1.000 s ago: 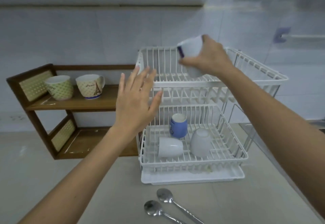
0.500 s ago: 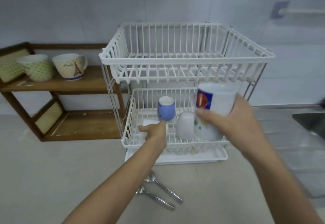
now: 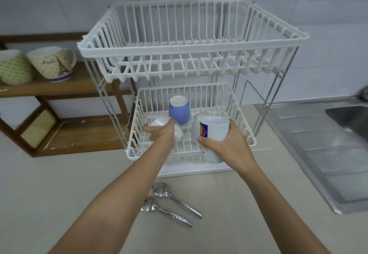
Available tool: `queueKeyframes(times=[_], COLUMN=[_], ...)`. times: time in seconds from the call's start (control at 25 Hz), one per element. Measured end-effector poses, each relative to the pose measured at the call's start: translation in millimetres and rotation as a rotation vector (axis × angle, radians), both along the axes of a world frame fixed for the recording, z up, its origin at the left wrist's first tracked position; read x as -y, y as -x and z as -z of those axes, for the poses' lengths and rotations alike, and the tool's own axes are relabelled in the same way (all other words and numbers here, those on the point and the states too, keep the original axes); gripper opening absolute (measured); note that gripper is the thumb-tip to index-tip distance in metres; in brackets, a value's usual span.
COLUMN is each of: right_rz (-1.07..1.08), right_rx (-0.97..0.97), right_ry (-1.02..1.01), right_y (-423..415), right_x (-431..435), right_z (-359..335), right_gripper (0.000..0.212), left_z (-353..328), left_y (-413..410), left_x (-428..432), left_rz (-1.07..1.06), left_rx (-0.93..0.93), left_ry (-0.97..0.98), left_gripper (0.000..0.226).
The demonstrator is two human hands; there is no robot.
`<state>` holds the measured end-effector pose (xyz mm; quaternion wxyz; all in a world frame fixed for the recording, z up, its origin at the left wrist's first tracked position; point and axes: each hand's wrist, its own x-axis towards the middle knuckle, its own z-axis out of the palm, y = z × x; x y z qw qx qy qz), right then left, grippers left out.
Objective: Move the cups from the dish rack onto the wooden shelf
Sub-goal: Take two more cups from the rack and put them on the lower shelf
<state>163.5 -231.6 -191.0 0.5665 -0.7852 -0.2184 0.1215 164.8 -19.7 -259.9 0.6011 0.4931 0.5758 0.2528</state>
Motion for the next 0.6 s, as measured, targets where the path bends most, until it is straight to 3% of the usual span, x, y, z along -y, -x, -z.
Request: queueKeyframes(times=[0.08, 0.16, 0.36, 0.44, 0.6], right_rz=[-0.042, -0.132, -0.590, -0.732, -0.801], right_rx=[0.009, 0.009, -0.012, -0.001, 0.044], right_ry=[-0.010, -0.061, -0.097, -0.069, -0.017], right_y=[-2.4, -3.8, 20.5, 43.1, 98.5], right_x=[-6.8, -15.1, -63.2, -97.1, -181.9], right_z=[0.7, -3.7, -28.5, -32.2, -11.5], right_gripper=[0.061, 0.062, 0.043, 0.046, 0.054], left_z=[-16.7, -25.6, -37.3, -40.2, -39.7], left_y=[27.5, 71.3, 227.0, 273.6, 323.3], left_x=[11.7, 17.0, -21.8, -52.8, -130.7], left_rz=[0.025, 0.224, 0.693, 0.665, 0.296], left_rx=[0.190, 0.332, 0.460, 0.391, 0.172], left_ry=[-0.086, -0.129, -0.139, -0.179, -0.322], left_gripper=[0.095, 0.085, 0.096, 0.092, 0.075])
